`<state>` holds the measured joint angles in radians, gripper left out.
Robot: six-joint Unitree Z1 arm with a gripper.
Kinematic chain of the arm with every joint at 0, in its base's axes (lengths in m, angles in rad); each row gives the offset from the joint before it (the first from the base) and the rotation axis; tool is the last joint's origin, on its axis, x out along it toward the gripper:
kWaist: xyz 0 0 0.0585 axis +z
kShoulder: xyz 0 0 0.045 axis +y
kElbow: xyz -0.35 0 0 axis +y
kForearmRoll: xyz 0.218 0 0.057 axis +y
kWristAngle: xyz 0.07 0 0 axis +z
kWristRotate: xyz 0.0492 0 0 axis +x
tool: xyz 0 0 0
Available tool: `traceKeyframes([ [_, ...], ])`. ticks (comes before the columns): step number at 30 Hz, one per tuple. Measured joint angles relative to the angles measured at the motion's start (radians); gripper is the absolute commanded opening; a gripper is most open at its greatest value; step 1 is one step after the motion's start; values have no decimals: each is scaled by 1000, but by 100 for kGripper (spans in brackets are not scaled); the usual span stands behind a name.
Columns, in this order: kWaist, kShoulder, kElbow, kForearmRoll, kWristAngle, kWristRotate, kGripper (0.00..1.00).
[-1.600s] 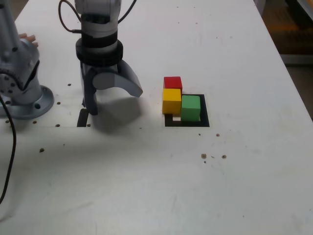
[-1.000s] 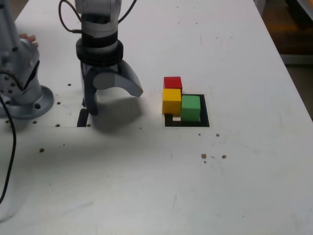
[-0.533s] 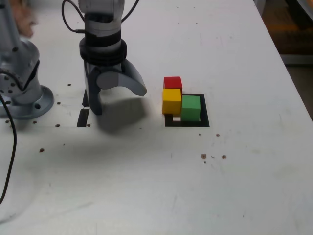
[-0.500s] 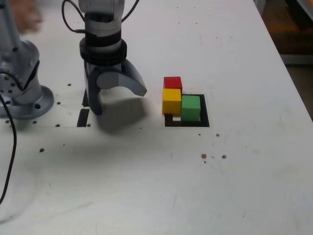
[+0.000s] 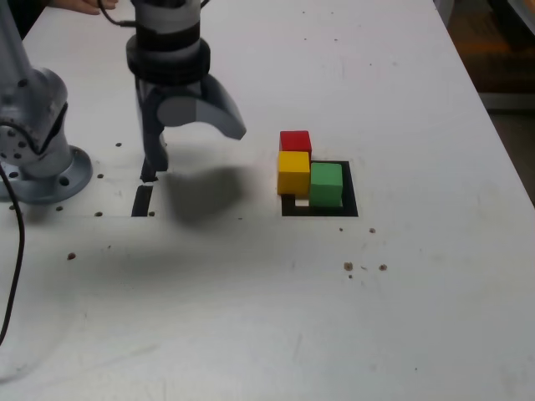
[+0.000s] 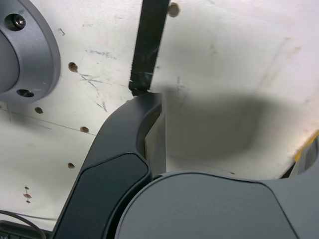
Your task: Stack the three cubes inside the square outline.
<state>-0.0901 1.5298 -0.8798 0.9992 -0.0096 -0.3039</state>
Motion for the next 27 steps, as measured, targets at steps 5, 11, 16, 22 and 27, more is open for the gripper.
traceKeyframes([
  [5, 0, -5, -87, 72, 17, -2, 99],
  [11, 0, 9, -228, 183, 52, 8, 99],
  [16, 1, 79, -332, 262, 72, 42, 98],
  [22, 10, 193, -457, 289, 73, 121, 98],
  [27, 33, 268, -523, 290, 59, 218, 97],
])
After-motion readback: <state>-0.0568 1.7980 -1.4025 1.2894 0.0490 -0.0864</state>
